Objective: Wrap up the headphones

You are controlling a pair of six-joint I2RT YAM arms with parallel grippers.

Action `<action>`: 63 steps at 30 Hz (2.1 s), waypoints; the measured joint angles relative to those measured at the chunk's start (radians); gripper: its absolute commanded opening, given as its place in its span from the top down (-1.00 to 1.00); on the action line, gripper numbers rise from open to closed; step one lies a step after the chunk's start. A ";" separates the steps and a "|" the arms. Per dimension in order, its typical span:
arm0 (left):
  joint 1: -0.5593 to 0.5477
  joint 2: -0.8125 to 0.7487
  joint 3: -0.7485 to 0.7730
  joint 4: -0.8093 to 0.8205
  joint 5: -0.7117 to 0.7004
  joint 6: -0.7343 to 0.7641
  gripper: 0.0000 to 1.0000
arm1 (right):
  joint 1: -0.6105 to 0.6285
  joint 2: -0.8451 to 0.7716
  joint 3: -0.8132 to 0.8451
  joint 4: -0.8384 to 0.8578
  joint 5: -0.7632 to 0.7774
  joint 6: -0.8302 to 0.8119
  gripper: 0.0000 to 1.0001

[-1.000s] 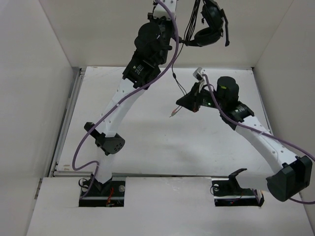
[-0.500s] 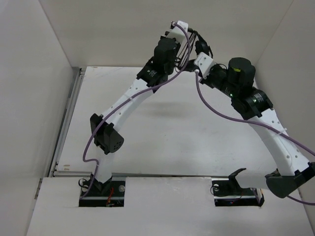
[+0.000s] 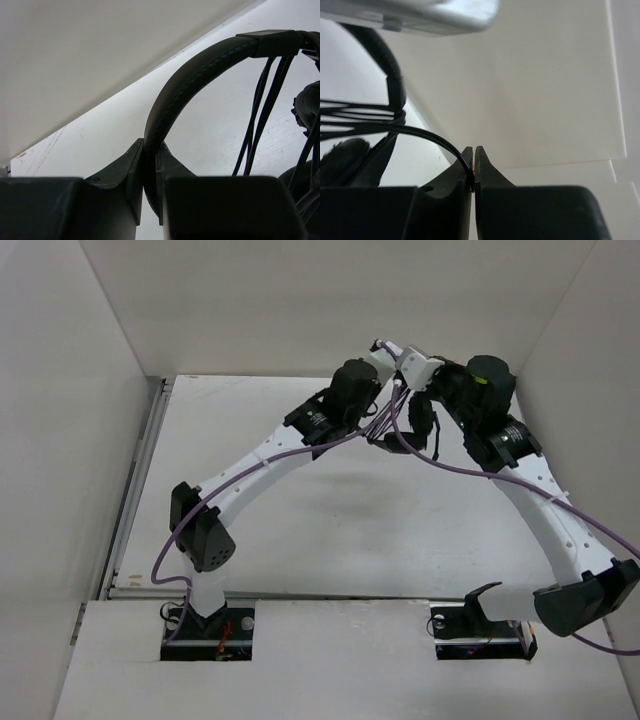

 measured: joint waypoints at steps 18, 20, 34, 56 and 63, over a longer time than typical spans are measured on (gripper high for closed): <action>-0.019 -0.169 -0.008 -0.040 0.142 -0.118 1.00 | -0.232 0.010 0.046 0.011 -0.287 0.397 0.97; -0.021 -0.169 -0.014 -0.041 0.154 -0.127 1.00 | -0.233 0.010 0.071 -0.009 -0.314 0.424 0.97; -0.038 -0.169 -0.019 -0.090 0.224 -0.142 1.00 | -0.216 0.006 0.124 -0.085 -0.404 0.472 0.97; -0.017 -0.158 0.032 -0.179 0.286 -0.159 1.00 | -0.273 0.024 0.129 -0.098 -0.645 0.673 0.95; -0.003 -0.158 0.032 -0.183 0.294 -0.176 1.00 | -0.303 0.001 0.073 -0.097 -0.672 0.692 0.50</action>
